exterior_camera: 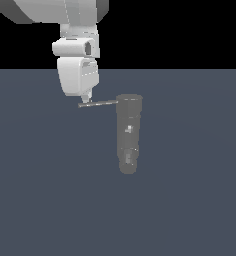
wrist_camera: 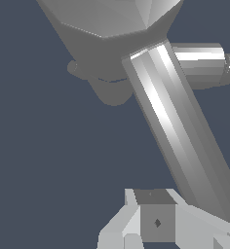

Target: Turn on the faucet by rotating a designated handle.

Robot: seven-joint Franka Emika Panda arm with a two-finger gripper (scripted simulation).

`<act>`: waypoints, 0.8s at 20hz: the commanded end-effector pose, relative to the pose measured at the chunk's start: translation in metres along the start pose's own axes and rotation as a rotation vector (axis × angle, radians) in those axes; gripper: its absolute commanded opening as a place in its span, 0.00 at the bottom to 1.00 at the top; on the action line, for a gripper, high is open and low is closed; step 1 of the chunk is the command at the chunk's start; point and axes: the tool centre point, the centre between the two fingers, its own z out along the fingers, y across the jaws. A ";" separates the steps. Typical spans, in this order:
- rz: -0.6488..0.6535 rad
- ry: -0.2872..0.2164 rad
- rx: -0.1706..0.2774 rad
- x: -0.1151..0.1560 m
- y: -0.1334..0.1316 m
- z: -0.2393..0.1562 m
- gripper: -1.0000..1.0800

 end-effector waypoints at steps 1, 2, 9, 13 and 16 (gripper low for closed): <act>-0.005 0.001 -0.003 -0.002 0.010 0.000 0.00; -0.005 0.001 -0.003 -0.002 0.013 0.000 0.00; -0.005 0.001 -0.003 -0.002 0.032 0.000 0.00; 0.000 0.000 -0.001 0.007 0.033 0.000 0.00; 0.000 0.000 -0.001 0.014 0.040 0.000 0.00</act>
